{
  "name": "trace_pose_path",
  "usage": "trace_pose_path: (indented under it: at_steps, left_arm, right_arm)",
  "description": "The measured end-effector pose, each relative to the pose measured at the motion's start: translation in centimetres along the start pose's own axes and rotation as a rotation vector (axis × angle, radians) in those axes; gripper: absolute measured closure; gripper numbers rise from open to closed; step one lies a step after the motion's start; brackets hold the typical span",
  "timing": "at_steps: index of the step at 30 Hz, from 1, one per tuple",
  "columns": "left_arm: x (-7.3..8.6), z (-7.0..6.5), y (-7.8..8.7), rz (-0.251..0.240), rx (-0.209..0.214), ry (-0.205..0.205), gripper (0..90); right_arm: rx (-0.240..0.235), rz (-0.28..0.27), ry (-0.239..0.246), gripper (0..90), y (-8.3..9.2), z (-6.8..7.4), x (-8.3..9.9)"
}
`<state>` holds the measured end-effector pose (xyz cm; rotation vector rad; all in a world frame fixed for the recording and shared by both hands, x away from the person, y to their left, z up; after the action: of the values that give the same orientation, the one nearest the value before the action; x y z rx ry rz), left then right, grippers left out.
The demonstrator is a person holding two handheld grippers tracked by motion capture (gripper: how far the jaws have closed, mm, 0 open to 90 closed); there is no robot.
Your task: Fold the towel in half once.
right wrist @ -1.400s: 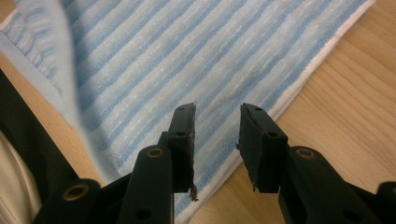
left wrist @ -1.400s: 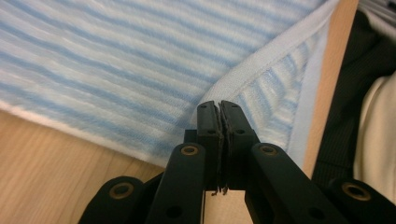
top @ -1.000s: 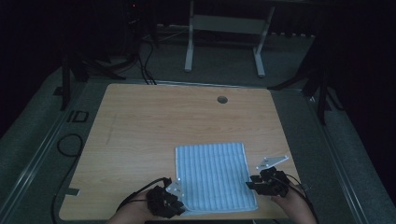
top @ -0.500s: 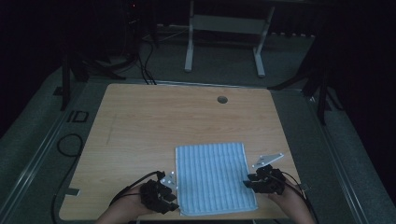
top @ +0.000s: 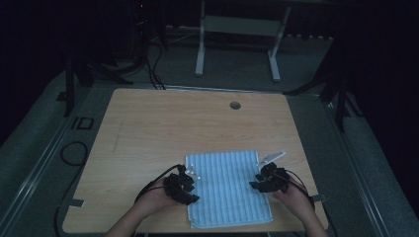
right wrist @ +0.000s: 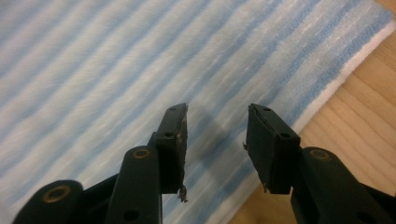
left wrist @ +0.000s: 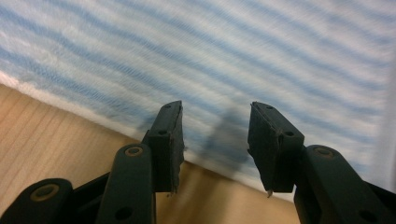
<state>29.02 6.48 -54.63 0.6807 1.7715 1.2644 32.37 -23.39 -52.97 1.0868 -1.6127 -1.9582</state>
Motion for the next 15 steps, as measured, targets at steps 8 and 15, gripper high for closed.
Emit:
trace_pose_path:
  at_steps: [8, 15]
  left_arm:
    - [-0.2, 1.6, 0.2, 0.002, -0.004, 0.002, 55.0]
    - [-0.7, 4.2, 0.4, -0.006, -0.010, 0.029, 55.0]
  right_arm:
    - [0.040, 0.044, 0.000, 55.0, -1.9, -0.2, -1.3]
    - [0.062, 0.062, -0.010, 52.8, -2.4, -0.2, -2.9]
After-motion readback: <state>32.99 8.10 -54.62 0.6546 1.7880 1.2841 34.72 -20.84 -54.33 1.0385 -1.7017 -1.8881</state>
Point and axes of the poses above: each handheld gripper's, and its own axes: y roughly backward along the jaws, x roughly out of its underside, z roughly to its left, the point moved 2 cm from there along -y, roughly forward along the jaws, and after that the axes turned 9 degrees about z, right-handed, at the moved point
